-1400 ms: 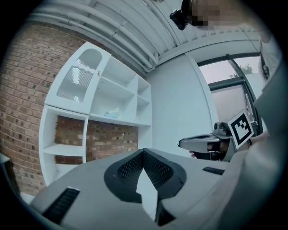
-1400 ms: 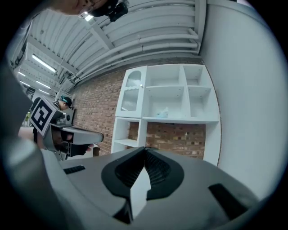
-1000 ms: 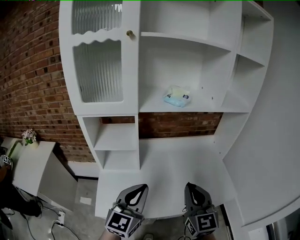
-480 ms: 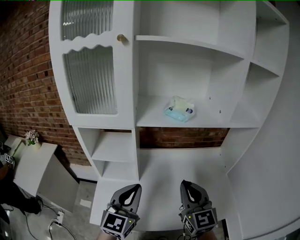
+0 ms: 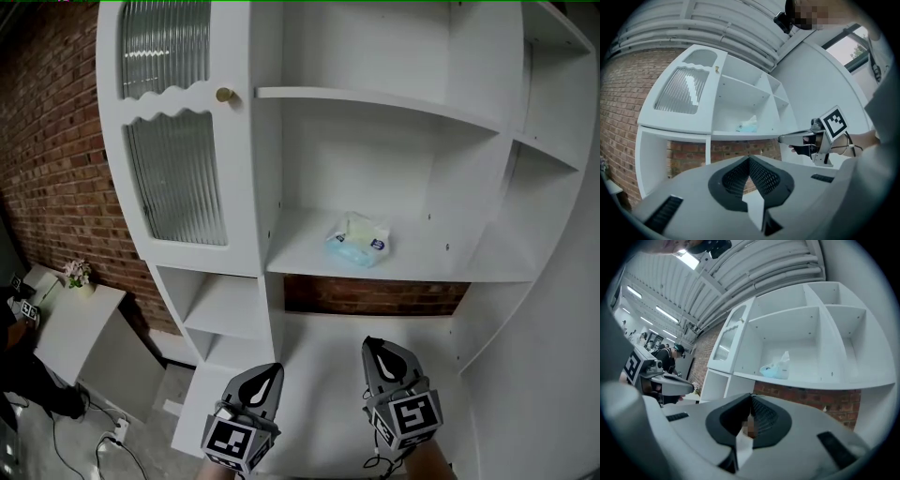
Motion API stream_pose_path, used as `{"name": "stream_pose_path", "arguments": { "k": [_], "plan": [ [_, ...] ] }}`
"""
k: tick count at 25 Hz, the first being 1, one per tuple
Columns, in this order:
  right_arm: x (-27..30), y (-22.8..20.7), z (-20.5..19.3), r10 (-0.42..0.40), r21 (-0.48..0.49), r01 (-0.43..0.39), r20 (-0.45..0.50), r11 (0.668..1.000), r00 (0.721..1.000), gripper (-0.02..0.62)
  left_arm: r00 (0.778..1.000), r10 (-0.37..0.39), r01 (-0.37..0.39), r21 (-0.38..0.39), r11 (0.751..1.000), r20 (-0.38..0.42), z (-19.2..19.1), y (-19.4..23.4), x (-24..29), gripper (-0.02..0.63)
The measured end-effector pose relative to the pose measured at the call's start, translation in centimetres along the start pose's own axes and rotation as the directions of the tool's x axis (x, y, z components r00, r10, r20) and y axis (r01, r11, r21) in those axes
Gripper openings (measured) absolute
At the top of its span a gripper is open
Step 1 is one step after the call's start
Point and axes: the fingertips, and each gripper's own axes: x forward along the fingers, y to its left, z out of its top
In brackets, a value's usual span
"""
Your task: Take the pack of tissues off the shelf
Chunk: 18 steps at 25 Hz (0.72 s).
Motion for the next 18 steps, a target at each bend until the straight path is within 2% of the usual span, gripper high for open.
{"name": "stream_pose_path", "arguments": {
  "k": [2, 4, 7, 8, 15, 18],
  "plan": [
    [1.0, -0.8, 1.5, 0.014, -0.033, -0.013, 0.022, 0.999, 1.000, 0.019, 1.000, -0.010, 0.010, 0.008, 1.000, -0.004, 0.2, -0.3, 0.6, 0.008],
    [2.3, -1.7, 3.1, 0.025, -0.048, -0.022, 0.046, 0.999, 0.999, 0.088, 1.000, -0.011, 0.012, 0.017, 1.000, -0.006, 0.2, -0.5, 1.0, 0.008],
    [4.1, -3.7, 4.8, 0.009, -0.012, -0.009, 0.058, 1.000, 0.998, 0.225, 1.000, -0.009, 0.009, 0.037, 0.999, -0.010, 0.6, -0.8, 1.4, 0.008],
    [4.7, -4.3, 5.1, -0.002, 0.004, 0.002, 0.048, 1.000, 0.999, 0.242, 1.000, -0.008, 0.008, 0.041, 0.999, -0.007, 0.7, -0.8, 1.5, 0.008],
    [8.6, -8.2, 5.8, -0.063, 0.065, 0.066, -0.055, 0.996, 0.997, 0.285, 1.000, 0.013, -0.013, 0.042, 0.999, 0.006, 1.0, 0.2, 1.3, 0.008],
    [9.8, -9.5, 6.3, -0.061, 0.085, 0.069, -0.094, 0.994, 0.994, 0.291, 1.000, 0.021, -0.021, 0.034, 0.999, -0.004, 0.6, 0.7, 1.1, 0.008]
  ]
}}
